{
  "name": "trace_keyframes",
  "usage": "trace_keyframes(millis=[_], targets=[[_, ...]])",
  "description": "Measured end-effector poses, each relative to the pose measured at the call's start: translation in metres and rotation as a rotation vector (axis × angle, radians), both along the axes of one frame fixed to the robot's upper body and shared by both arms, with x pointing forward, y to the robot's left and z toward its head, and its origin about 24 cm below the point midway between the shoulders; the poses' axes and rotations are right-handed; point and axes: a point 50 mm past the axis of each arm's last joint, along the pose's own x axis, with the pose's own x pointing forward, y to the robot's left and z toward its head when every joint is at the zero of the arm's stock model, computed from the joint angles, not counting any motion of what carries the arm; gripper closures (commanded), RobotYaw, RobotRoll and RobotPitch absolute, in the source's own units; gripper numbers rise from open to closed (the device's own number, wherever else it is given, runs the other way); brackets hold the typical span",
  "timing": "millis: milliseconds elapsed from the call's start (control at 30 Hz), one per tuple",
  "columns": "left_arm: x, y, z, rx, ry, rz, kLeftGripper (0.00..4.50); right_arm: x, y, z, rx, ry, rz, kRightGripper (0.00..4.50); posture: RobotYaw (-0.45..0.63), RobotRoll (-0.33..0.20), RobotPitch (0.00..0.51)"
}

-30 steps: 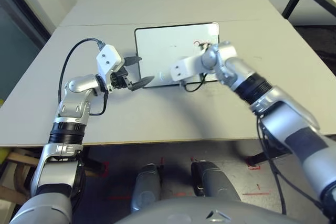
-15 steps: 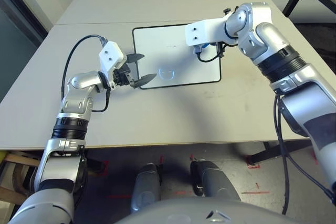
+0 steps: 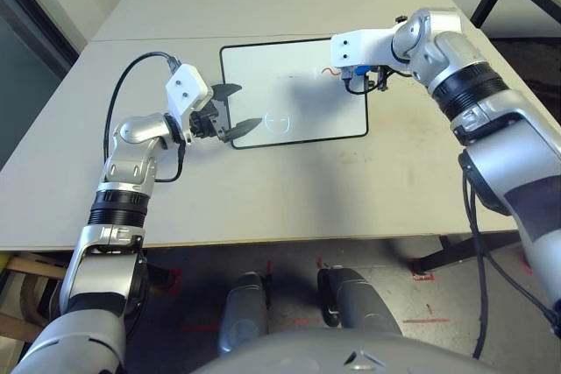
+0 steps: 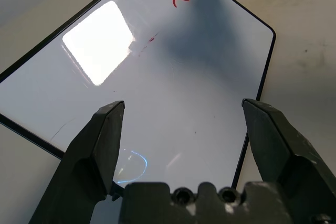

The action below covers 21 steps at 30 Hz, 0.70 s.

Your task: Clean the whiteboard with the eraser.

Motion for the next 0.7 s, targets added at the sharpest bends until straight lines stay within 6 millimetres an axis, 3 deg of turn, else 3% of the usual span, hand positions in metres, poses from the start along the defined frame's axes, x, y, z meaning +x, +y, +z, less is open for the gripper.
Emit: trace_keyframes(millis=[333, 700], targets=[[0.0, 0.002, 0.001, 0.005, -0.005, 0.014, 0.0, 0.003, 0.011, -0.007, 0.007, -0.006, 0.014, 4.13, -0.05, 0.0, 0.062], [-0.006, 0.01, -0.007, 0.018, 0.02, 0.04, 0.0, 0.001, 0.043, -0.013, 0.034, -0.01, 0.091, 4.13, -0.02, 0.0, 0.067]])
